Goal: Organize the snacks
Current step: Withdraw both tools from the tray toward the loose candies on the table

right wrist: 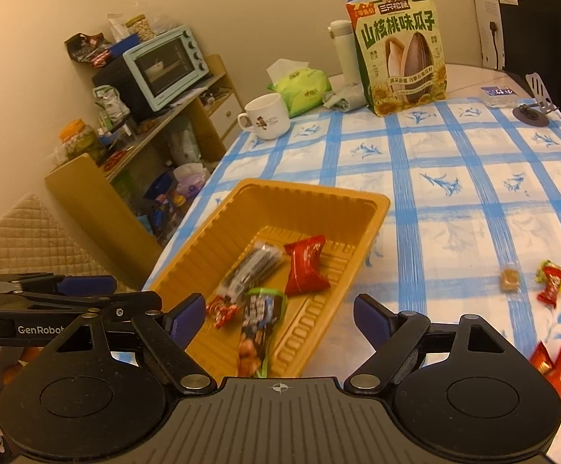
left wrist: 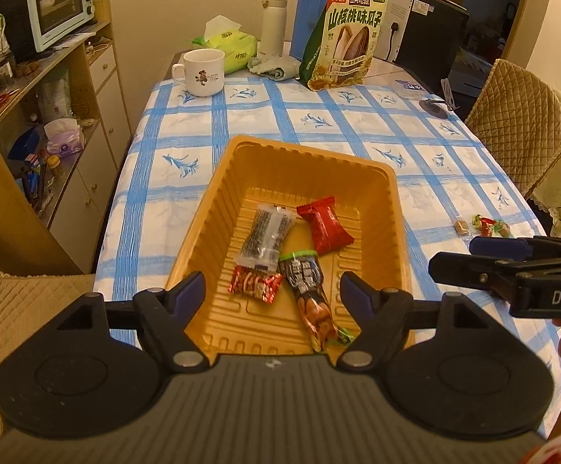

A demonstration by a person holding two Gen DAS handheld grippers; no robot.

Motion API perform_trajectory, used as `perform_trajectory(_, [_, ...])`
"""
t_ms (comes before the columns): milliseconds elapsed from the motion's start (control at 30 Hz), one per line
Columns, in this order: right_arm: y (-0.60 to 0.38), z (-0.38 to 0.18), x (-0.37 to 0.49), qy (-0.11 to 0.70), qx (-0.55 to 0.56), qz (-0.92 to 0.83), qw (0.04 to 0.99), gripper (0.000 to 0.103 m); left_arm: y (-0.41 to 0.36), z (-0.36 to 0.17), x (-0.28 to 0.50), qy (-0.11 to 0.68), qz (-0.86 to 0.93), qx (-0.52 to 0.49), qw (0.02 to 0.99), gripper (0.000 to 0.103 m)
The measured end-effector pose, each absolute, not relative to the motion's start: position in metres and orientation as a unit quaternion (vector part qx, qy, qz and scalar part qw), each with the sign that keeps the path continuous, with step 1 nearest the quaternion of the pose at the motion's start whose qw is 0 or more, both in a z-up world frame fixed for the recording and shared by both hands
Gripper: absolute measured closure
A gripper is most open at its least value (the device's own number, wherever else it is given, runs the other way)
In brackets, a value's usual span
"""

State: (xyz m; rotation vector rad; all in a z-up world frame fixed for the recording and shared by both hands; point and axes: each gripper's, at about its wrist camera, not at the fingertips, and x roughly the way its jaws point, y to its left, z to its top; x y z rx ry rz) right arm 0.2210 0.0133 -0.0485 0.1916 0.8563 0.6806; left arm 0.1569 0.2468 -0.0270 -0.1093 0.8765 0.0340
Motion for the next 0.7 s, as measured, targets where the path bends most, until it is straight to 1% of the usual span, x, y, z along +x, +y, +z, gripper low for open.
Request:
perform_trajectory(333, [-0.030, -0.041, 0.191, 0.409, 0.083, 0.338, 0.844, 0.019, 0.206, -0.019, 0.115, 0.422, 0.033, -0.064, 0.904, 0.028])
perform_trajectory(700, [-0.102, -0.061, 0.168, 0.438, 0.066, 0.316, 0.839, 0.019, 0.141, -0.027, 0.094, 0.433, 0.010, -0.065, 0.899, 0.028])
